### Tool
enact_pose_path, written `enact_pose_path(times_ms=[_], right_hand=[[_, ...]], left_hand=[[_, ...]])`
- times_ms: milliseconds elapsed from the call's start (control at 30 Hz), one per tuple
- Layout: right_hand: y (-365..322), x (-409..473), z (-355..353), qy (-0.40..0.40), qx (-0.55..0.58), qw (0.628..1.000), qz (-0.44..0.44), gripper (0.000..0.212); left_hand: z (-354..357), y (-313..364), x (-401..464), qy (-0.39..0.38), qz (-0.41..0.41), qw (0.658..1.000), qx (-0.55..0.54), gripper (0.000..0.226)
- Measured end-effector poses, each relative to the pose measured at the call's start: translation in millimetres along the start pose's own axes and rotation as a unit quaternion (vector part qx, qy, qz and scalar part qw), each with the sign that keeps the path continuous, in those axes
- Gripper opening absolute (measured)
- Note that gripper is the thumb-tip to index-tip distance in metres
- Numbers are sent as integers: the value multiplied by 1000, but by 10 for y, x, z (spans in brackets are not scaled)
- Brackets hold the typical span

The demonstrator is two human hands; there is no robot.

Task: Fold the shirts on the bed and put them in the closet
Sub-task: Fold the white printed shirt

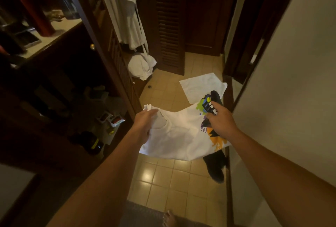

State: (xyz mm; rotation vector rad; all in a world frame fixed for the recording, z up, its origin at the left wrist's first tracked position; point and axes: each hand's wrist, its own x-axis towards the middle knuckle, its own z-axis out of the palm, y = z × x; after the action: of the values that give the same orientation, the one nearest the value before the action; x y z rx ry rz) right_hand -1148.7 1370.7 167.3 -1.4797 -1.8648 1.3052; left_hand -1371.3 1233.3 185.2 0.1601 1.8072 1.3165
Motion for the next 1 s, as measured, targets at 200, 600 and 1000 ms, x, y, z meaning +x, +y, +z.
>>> enact_pose_path(times_ms=[200, 600, 1000], right_hand=[[-358, 744, 226, 17, -1, 1000, 2, 53], [-866, 2707, 340, -6, -39, 999, -37, 43], [-1258, 4693, 484, -62, -71, 995, -36, 47]], left_hand=[[-37, 646, 815, -15, 25, 1000, 9, 27], [507, 1655, 2413, -24, 36, 999, 30, 21], [971, 2514, 3725, 39, -19, 998, 44, 47]])
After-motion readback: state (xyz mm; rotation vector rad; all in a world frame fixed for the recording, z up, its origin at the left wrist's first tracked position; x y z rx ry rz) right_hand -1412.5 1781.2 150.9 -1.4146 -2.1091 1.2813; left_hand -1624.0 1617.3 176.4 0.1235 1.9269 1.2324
